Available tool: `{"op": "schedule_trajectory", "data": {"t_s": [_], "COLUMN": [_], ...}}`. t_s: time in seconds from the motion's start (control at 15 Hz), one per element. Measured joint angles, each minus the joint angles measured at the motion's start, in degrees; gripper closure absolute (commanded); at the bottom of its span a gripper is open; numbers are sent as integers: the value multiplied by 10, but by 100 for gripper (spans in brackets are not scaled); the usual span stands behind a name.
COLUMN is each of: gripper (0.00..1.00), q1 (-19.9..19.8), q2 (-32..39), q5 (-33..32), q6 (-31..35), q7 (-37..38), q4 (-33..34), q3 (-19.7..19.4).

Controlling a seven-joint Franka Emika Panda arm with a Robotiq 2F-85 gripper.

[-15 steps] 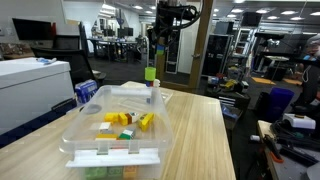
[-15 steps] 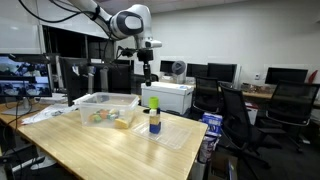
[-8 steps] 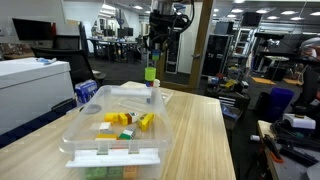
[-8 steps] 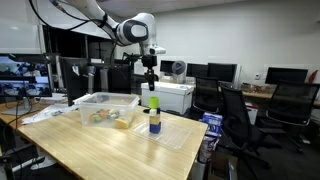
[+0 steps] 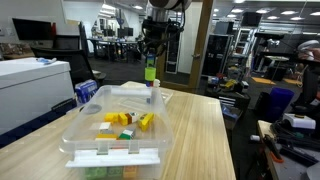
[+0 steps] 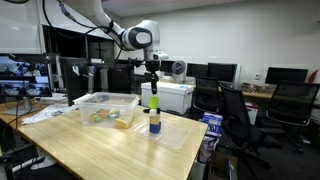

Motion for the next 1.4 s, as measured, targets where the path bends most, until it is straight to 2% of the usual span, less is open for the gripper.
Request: {"op": "schedule_trajectory", "data": {"t_s": [0.53,1.4], "gripper": [89,89], "q1": [0,0], "q2": [37,55], "q5": [8,8], "q6": [-18,-61], "q7": [4,13], "q4": [36,62], "q3": [0,0]}}
